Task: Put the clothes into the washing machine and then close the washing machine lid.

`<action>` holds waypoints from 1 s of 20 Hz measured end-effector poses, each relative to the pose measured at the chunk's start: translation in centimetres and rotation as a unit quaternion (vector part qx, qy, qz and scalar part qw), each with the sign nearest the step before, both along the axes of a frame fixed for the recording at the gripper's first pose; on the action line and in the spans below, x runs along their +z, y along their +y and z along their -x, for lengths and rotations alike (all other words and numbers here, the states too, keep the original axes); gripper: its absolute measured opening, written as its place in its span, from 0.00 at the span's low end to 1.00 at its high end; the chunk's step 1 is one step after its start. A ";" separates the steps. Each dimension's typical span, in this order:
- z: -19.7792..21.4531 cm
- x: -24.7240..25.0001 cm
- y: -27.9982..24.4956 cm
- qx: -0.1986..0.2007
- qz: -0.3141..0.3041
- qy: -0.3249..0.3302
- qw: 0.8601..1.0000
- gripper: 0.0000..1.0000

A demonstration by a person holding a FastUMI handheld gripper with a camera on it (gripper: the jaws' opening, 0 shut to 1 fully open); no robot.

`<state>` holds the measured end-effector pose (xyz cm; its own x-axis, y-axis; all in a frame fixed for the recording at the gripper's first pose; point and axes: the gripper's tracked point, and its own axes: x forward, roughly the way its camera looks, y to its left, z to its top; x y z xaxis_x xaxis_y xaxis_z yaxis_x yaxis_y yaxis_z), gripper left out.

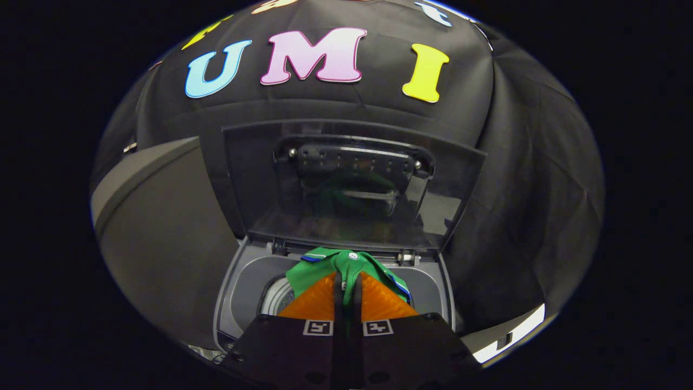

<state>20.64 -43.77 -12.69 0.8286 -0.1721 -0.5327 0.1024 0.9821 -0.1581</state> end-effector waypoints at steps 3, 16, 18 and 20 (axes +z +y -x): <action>-0.2 -1.5 -0.7 -0.003 0.000 0.005 1.000 0.05; 0.6 -9.8 -0.7 0.003 0.005 0.079 0.997 0.05; 0.6 -11.1 -0.4 0.005 0.004 0.093 0.996 0.05; 0.6 -12.3 -0.3 0.000 -0.005 0.105 0.994 0.05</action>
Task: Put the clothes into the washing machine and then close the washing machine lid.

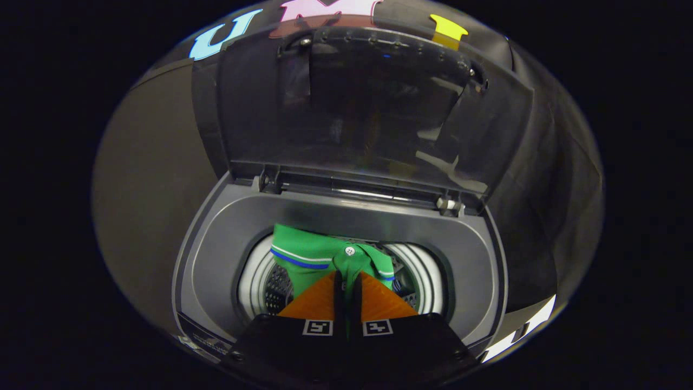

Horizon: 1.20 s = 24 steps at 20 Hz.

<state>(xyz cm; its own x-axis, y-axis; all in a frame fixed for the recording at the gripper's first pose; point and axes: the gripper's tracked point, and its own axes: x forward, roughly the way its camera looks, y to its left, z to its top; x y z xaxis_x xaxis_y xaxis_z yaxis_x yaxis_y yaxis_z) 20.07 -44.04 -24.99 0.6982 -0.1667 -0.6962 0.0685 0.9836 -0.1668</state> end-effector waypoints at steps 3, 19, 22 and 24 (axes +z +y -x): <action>0.0 -1.6 -0.2 -0.005 -0.001 0.029 1.000 0.05; 0.3 -5.8 0.0 -0.038 -0.032 0.108 0.993 0.06; 1.3 -6.6 -0.8 -0.061 -0.031 0.132 0.989 0.23; 0.5 -6.2 -0.7 -0.065 -0.050 0.115 0.990 0.53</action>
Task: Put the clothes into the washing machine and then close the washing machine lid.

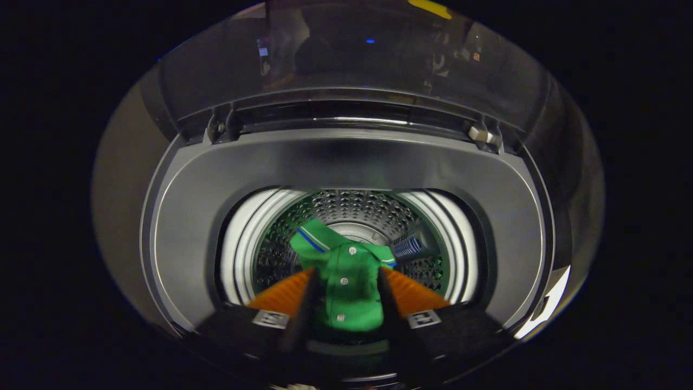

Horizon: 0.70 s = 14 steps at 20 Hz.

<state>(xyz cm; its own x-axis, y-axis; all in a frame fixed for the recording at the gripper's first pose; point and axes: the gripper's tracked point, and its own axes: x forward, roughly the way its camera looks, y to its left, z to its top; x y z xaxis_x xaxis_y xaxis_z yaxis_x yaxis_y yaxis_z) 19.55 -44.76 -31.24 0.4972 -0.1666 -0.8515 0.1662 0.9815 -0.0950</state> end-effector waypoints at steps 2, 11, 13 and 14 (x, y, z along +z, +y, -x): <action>-0.6 1.1 0.6 0.007 -0.017 -0.024 1.000 0.84; 0.1 2.2 -0.3 -0.002 -0.002 -0.032 0.999 1.00; 0.1 3.1 -0.2 -0.007 -0.007 -0.043 0.999 1.00; 0.0 3.7 0.0 -0.006 -0.009 -0.050 0.999 1.00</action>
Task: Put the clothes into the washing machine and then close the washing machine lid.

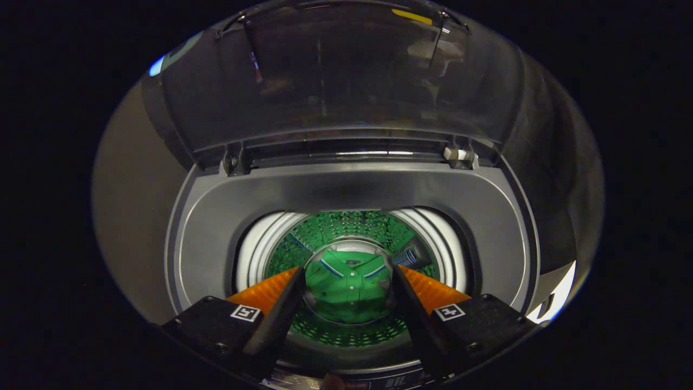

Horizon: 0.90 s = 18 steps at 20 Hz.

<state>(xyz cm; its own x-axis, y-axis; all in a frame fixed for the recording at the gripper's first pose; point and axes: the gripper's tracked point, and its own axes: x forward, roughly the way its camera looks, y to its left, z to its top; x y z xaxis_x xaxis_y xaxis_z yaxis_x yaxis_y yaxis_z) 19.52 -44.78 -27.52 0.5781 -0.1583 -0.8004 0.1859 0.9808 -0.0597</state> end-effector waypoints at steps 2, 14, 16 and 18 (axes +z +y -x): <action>-0.1 1.4 0.2 0.005 0.004 -0.015 1.000 1.00; -4.4 19.3 2.1 0.003 -0.012 -0.183 0.983 0.99; -5.9 22.1 2.5 0.008 -0.011 -0.212 0.977 0.99; -7.1 24.8 2.3 0.015 0.003 -0.231 0.973 0.99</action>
